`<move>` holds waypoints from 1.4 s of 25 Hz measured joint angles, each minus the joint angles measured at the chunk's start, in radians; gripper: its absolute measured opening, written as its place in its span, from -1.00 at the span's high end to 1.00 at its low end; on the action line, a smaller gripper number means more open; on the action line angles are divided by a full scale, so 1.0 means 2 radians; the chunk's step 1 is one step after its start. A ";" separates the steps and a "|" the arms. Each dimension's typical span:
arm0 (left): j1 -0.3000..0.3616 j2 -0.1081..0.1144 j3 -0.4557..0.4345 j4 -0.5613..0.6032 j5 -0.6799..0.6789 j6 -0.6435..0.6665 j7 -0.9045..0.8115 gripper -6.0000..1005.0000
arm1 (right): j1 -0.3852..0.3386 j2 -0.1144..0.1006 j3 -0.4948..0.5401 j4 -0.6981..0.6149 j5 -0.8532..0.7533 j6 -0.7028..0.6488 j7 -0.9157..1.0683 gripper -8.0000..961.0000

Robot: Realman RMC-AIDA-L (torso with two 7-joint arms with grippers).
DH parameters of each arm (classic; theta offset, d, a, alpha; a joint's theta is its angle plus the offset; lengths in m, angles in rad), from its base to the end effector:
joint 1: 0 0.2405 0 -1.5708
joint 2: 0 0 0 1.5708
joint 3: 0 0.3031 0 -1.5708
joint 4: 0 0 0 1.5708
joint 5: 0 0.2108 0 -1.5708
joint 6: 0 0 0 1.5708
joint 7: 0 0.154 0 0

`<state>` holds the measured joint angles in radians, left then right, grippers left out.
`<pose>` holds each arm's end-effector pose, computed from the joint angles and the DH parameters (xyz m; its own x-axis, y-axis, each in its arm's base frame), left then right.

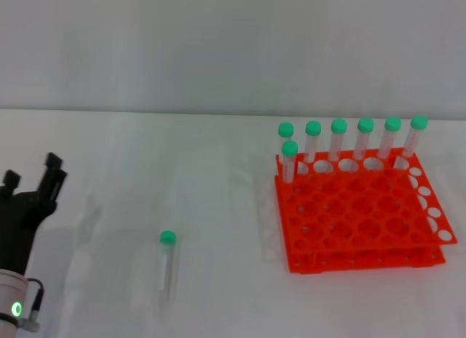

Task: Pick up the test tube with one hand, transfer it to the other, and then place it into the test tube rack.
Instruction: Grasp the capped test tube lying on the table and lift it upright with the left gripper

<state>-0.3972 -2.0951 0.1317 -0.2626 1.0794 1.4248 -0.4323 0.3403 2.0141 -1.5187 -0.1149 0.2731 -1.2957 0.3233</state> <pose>-0.3806 0.3053 -0.0410 0.3025 -0.1216 0.9454 0.9531 0.0277 -0.3014 0.4214 0.3279 0.0540 0.6474 0.1899 -0.7381 -0.7606 0.0993 -0.6415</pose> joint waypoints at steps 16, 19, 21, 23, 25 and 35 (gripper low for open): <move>0.005 0.003 -0.008 0.017 -0.018 0.003 -0.016 -0.76 | 0.001 -0.007 0.004 -0.005 -0.005 -0.001 -0.009 -0.69; 0.012 0.002 -0.008 0.016 -0.015 0.007 -0.028 -0.76 | 0.002 -0.007 0.004 -0.003 -0.005 0.001 -0.010 -0.69; 0.015 0.003 -0.008 0.018 -0.013 0.005 -0.055 -0.76 | 0.004 -0.007 0.005 -0.002 -0.004 0.005 -0.014 -0.69; 0.015 0.004 -0.007 0.024 -0.008 0.003 -0.083 -0.75 | 0.005 -0.006 0.006 -0.002 -0.003 0.014 -0.018 -0.69; 0.015 0.006 -0.003 0.038 0.001 -0.001 -0.108 -0.75 | 0.005 -0.006 0.006 -0.004 -0.003 0.020 -0.019 -0.69; -0.037 0.013 0.005 0.220 0.153 -0.139 -0.384 -0.74 | 0.011 -0.005 0.012 -0.007 -0.002 0.033 -0.020 -0.69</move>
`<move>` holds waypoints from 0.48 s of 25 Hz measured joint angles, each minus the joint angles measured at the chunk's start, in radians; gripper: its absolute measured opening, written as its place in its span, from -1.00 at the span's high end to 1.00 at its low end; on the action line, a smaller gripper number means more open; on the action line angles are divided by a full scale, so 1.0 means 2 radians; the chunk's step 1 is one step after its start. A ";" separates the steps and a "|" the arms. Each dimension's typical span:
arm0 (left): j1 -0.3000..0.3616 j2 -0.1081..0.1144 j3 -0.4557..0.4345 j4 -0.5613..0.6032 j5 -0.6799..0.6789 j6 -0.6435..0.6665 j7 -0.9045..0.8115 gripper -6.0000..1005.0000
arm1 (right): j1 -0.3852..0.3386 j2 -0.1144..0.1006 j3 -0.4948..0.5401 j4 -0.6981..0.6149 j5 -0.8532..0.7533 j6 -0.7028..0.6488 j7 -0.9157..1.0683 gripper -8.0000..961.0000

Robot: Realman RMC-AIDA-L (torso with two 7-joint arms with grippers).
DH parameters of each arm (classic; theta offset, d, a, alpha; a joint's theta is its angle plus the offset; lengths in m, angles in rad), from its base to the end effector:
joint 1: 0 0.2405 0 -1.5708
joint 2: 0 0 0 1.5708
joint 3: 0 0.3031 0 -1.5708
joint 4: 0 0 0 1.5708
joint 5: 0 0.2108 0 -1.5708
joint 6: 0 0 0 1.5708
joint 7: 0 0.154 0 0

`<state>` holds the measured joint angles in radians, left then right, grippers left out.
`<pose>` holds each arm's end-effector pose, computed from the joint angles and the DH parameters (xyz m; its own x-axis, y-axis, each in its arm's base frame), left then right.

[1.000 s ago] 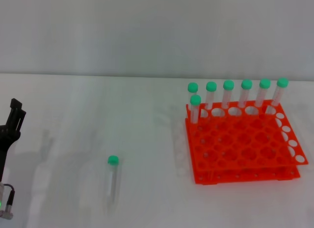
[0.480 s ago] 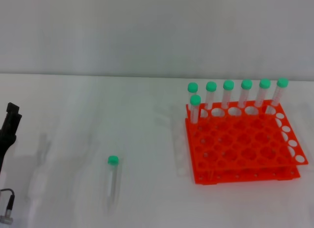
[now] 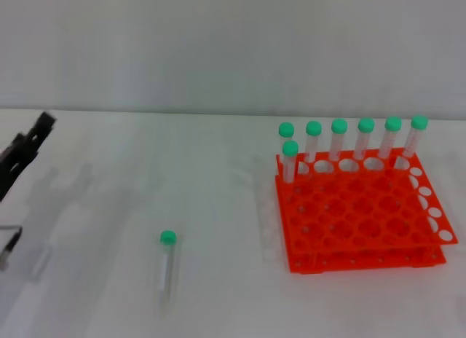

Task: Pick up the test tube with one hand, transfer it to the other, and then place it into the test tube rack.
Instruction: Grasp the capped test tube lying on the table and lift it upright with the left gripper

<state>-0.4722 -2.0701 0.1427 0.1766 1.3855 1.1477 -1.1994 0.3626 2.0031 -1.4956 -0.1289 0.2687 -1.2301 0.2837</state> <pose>-0.4001 0.3695 0.0151 0.0603 0.0802 0.9950 0.9950 -0.0847 -0.0534 0.4230 0.3413 0.0587 0.6772 0.1609 -0.7180 -0.7356 0.1221 -0.6663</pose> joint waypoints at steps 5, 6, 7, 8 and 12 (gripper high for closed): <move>-0.047 0.007 0.004 0.085 0.131 -0.051 -0.130 -0.74 | 0.007 0.002 0.002 0.000 0.001 0.009 0.000 -0.69; -0.056 0.012 0.012 0.093 0.156 -0.062 -0.154 -0.74 | 0.010 0.002 0.005 0.000 0.001 0.013 0.000 -0.69; -0.066 0.018 0.025 0.102 0.180 -0.075 -0.185 -0.74 | 0.013 0.002 0.008 0.001 0.001 0.017 0.000 -0.69; -0.071 0.023 0.038 0.106 0.193 -0.082 -0.207 -0.74 | 0.016 0.003 0.012 0.002 0.001 0.022 0.000 -0.69; -0.089 0.044 0.128 0.123 0.220 -0.101 -0.296 -0.74 | 0.028 0.003 0.015 0.003 0.001 0.038 -0.007 -0.69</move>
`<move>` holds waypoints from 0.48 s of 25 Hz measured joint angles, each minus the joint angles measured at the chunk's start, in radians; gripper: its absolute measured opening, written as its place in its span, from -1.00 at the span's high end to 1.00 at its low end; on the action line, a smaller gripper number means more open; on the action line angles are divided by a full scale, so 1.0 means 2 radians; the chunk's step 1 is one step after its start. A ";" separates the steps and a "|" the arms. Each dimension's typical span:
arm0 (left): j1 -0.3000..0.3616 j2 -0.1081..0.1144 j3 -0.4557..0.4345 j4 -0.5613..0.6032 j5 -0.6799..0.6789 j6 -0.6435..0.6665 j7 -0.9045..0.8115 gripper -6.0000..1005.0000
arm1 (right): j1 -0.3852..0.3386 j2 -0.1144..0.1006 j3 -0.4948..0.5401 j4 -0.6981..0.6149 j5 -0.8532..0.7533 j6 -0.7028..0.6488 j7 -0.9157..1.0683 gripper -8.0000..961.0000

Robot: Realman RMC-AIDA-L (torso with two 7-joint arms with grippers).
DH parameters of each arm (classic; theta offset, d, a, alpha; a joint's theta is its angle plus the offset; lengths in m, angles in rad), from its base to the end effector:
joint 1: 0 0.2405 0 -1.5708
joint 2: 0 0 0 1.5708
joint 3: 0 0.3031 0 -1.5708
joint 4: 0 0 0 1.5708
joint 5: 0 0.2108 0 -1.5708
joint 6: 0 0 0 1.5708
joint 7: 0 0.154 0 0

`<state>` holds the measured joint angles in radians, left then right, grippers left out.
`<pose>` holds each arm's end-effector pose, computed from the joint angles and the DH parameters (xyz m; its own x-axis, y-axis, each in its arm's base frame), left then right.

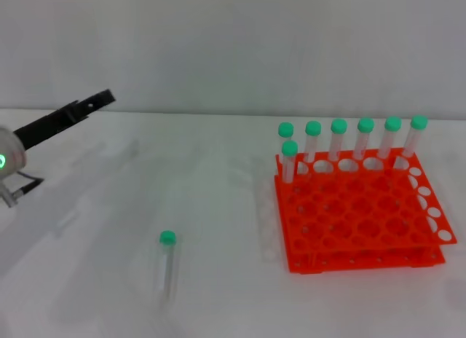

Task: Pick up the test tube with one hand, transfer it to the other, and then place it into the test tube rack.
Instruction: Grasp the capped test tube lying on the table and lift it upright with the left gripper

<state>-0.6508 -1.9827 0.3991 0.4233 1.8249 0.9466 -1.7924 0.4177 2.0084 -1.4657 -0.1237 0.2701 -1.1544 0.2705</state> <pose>-0.3534 0.4555 0.0413 0.2004 0.4581 0.8660 0.9762 -0.1682 -0.1369 0.4164 0.3637 0.0542 0.6706 0.1288 -0.7305 -0.7417 0.1314 -0.6577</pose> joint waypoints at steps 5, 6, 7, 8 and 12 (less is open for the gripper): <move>-0.001 0.016 0.070 0.034 0.015 -0.003 -0.099 -0.74 | 0.005 0.002 0.000 -0.002 0.000 0.002 -0.015 -0.69; 0.000 0.020 0.081 0.045 0.028 -0.003 -0.134 -0.74 | 0.005 0.002 0.000 -0.003 0.000 0.002 -0.015 -0.69; 0.000 0.024 0.094 0.058 0.047 -0.002 -0.169 -0.74 | 0.005 0.003 0.001 -0.003 0.000 0.002 -0.015 -0.69; 0.001 0.029 0.109 0.076 0.076 0.002 -0.218 -0.74 | 0.006 0.003 0.003 -0.003 0.000 0.002 -0.015 -0.69; -0.001 0.046 0.155 0.141 0.168 0.042 -0.357 -0.74 | 0.011 0.002 0.018 -0.001 0.000 0.002 -0.015 -0.69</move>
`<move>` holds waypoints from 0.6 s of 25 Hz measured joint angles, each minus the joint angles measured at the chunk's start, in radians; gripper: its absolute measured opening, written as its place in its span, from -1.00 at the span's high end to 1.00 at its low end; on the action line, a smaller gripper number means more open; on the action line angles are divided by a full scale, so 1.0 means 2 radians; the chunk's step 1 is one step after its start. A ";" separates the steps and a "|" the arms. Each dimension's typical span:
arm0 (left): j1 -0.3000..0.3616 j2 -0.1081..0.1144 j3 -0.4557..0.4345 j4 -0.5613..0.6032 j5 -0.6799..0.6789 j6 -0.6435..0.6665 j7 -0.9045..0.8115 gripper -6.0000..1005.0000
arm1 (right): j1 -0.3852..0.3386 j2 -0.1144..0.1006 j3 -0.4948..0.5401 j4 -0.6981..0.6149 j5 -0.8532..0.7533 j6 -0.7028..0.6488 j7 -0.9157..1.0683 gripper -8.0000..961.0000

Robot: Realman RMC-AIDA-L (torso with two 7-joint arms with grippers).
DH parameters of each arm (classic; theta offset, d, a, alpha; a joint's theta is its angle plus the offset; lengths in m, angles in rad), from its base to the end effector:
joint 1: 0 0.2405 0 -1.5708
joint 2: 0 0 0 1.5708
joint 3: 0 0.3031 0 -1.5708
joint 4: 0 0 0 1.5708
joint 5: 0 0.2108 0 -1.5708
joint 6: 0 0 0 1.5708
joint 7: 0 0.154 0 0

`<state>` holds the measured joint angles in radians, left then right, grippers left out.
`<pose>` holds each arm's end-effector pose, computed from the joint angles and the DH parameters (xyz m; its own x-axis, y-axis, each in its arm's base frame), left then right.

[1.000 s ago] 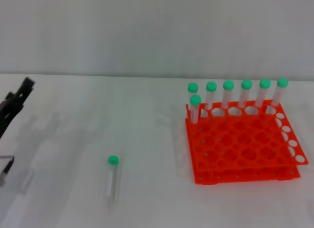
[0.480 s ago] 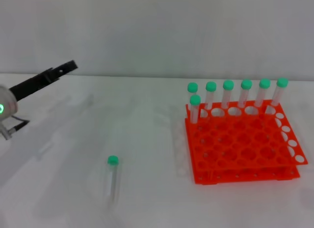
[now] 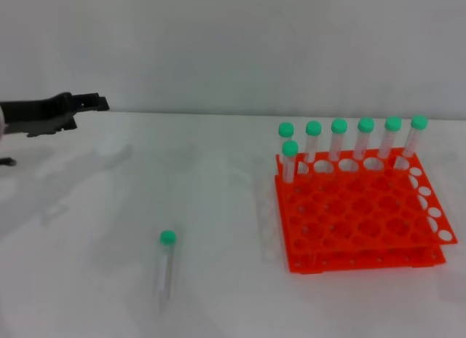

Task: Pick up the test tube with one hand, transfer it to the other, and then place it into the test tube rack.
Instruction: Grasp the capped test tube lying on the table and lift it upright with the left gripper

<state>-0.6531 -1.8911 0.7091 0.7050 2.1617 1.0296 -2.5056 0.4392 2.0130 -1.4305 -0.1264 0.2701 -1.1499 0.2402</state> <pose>-0.3354 0.4696 0.0878 0.1552 0.6871 0.7098 0.9837 -0.0413 -0.1751 0.4108 0.3719 0.0568 0.6789 0.1468 -0.7194 -0.7341 0.1487 -0.6625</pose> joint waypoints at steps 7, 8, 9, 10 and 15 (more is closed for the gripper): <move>-0.006 0.020 0.005 0.070 0.062 0.110 -0.101 -0.74 | 0.005 -0.001 0.005 -0.001 0.000 0.000 0.000 -0.69; -0.009 0.026 0.005 0.075 0.074 0.129 -0.117 -0.74 | 0.006 -0.002 0.005 0.000 0.000 0.000 0.000 -0.69; -0.013 0.032 0.005 0.078 0.086 0.147 -0.130 -0.74 | 0.007 -0.002 0.005 0.000 0.000 0.000 0.000 -0.69; -0.018 0.039 0.005 0.083 0.100 0.169 -0.147 -0.74 | 0.008 -0.003 0.005 0.001 0.000 0.000 0.000 -0.69; -0.043 0.067 0.003 0.100 0.145 0.254 -0.203 -0.74 | 0.011 -0.008 0.005 -0.002 -0.002 0.001 0.000 -0.69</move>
<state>-0.7383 -1.7567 0.7147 0.9056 2.4510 1.5382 -2.9115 0.4607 1.9971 -1.4207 -0.1295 0.2659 -1.1488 0.2392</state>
